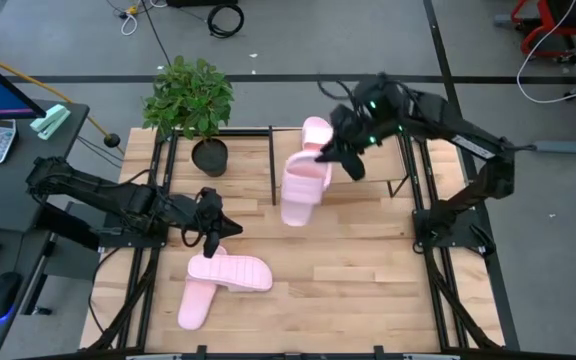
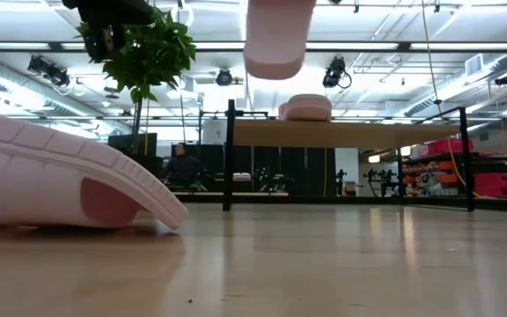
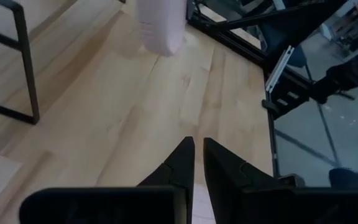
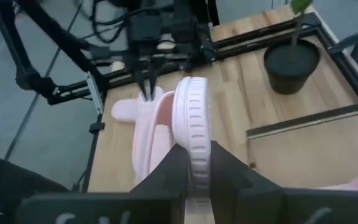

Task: Pick and place slides into the shelf
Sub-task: Put the right pink slide on the shelf

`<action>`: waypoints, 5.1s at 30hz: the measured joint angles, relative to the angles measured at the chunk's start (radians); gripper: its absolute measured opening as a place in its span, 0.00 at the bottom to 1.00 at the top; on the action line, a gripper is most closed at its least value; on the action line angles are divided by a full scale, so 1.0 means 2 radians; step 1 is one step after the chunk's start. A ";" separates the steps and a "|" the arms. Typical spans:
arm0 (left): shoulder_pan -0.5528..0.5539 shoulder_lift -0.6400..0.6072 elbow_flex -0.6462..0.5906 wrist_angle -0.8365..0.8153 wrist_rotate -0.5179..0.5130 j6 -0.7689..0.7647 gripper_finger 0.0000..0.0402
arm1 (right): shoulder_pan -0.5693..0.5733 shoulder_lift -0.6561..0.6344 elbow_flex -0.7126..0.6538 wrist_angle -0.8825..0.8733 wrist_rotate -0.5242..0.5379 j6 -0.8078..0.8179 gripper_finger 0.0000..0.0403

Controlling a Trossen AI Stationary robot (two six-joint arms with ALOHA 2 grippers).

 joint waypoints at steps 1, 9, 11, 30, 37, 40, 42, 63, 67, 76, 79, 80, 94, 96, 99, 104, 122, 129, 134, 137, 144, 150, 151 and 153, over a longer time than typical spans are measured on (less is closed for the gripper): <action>0.000 0.000 0.000 0.001 0.000 0.005 0.10 | -0.013 0.006 0.000 0.007 -0.014 -0.004 0.11; 0.001 0.000 0.000 -0.001 0.000 0.038 0.08 | -0.087 0.048 0.000 0.012 -0.093 -0.029 0.11; 0.002 0.000 0.000 -0.001 0.000 0.039 0.07 | -0.097 0.050 0.000 0.012 -0.101 -0.040 0.11; 0.052 0.000 0.000 -0.001 0.000 -0.012 0.05 | -0.203 0.148 0.146 -0.080 -0.199 -0.170 0.11; 0.063 0.000 0.000 -0.001 0.000 -0.025 0.07 | -0.207 0.191 0.166 -0.110 -0.203 -0.213 0.11; 0.063 0.000 0.000 -0.001 0.000 -0.025 0.06 | -0.207 0.198 0.167 -0.105 -0.202 -0.222 0.11; 0.063 0.000 0.000 -0.001 0.000 -0.025 0.05 | -0.206 0.200 0.166 -0.103 -0.201 -0.222 0.11; 0.063 0.000 0.000 -0.002 0.000 -0.020 0.05 | -0.206 0.200 0.173 -0.051 -0.283 -0.205 0.10; 0.063 0.000 0.000 -0.002 0.000 -0.021 0.05 | -0.211 0.199 0.197 -0.042 -0.308 -0.202 0.10; 0.063 0.000 0.000 -0.002 0.000 -0.025 0.07 | -0.225 0.199 0.205 -0.048 -0.351 -0.178 0.10; 0.063 0.000 0.000 -0.002 0.000 -0.028 0.06 | -0.225 0.200 0.205 -0.051 -0.363 -0.176 0.10; 0.063 0.000 0.000 -0.002 0.000 -0.034 0.06 | -0.225 0.200 0.205 -0.051 -0.367 -0.176 0.10; 0.092 0.000 0.000 0.027 -0.004 -0.208 0.11 | -0.197 0.200 0.205 -0.046 -0.369 -0.188 0.10; 0.096 0.000 0.000 0.040 -0.020 -0.189 0.12 | -0.197 0.200 0.204 -0.048 -0.369 -0.188 0.10; 0.103 0.000 0.000 0.052 -0.024 -0.170 0.13 | -0.202 0.200 0.204 -0.048 -0.360 -0.198 0.10; 0.113 0.000 0.000 0.051 -0.025 -0.168 0.13 | -0.213 0.200 0.204 -0.049 -0.353 -0.197 0.10; 0.142 0.000 0.000 0.149 -0.063 -0.103 0.33 | -0.152 0.200 0.204 -0.055 -0.322 -0.214 0.10; 0.142 0.007 0.000 0.164 -0.041 -0.068 0.48 | -0.148 0.200 0.204 -0.024 -0.312 -0.193 0.10; 0.141 0.021 0.001 0.165 -0.041 -0.058 0.57 | -0.146 0.200 0.204 0.010 -0.311 -0.169 0.10; 0.141 0.033 0.000 0.166 -0.041 -0.050 0.61 | -0.146 0.200 0.204 0.026 -0.310 -0.155 0.10; 0.141 0.048 0.000 0.153 -0.042 -0.033 0.66 | -0.146 0.200 0.204 0.031 -0.322 -0.131 0.10; 0.142 0.050 0.000 0.156 -0.052 -0.011 0.64 | -0.131 0.200 0.204 0.028 -0.335 -0.129 0.10; 0.142 0.050 0.000 0.156 -0.052 -0.011 0.64 | -0.129 0.200 0.204 0.028 -0.335 -0.129 0.10; 0.142 0.050 0.000 0.156 -0.052 -0.011 0.63 | -0.126 0.200 0.204 0.030 -0.335 -0.130 0.10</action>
